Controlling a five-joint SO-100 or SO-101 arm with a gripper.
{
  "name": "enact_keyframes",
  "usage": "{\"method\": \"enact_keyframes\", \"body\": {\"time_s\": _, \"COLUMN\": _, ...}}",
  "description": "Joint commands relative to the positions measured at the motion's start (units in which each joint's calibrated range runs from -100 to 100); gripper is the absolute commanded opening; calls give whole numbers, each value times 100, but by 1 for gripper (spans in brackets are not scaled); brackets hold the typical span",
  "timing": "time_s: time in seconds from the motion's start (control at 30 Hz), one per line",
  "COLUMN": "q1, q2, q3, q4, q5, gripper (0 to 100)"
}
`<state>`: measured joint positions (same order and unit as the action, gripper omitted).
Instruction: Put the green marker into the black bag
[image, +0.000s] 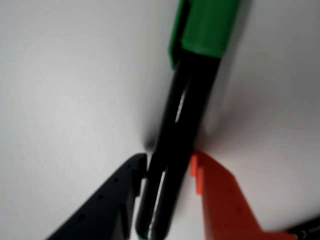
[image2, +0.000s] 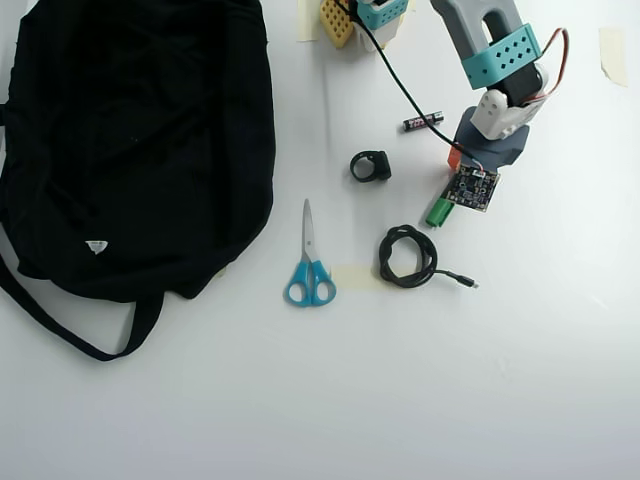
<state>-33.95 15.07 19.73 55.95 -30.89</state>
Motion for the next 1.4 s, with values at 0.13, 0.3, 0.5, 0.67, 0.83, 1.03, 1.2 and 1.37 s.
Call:
{"method": "enact_keyframes", "body": {"time_s": 0.13, "q1": -24, "q2": 78, "q3": -60, "q4": -5, "q5": -20, "gripper": 7}}
{"method": "enact_keyframes", "body": {"time_s": 0.3, "q1": -24, "q2": 78, "q3": -60, "q4": -5, "q5": -20, "gripper": 2}}
{"method": "enact_keyframes", "body": {"time_s": 0.5, "q1": -38, "q2": 78, "q3": -51, "q4": -5, "q5": -20, "gripper": 2}}
{"method": "enact_keyframes", "body": {"time_s": 0.67, "q1": -61, "q2": 70, "q3": -51, "q4": -5, "q5": -20, "gripper": 2}}
{"method": "enact_keyframes", "body": {"time_s": 0.83, "q1": -98, "q2": -38, "q3": -69, "q4": 21, "q5": -41, "gripper": 2}}
{"method": "enact_keyframes", "body": {"time_s": 1.03, "q1": -218, "q2": -104, "q3": -275, "q4": 650, "q5": -225, "gripper": 2}}
{"method": "enact_keyframes", "body": {"time_s": 1.2, "q1": -255, "q2": -486, "q3": -248, "q4": 693, "q5": -214, "gripper": 2}}
{"method": "enact_keyframes", "body": {"time_s": 1.37, "q1": -255, "q2": -801, "q3": -257, "q4": 796, "q5": -167, "gripper": 2}}
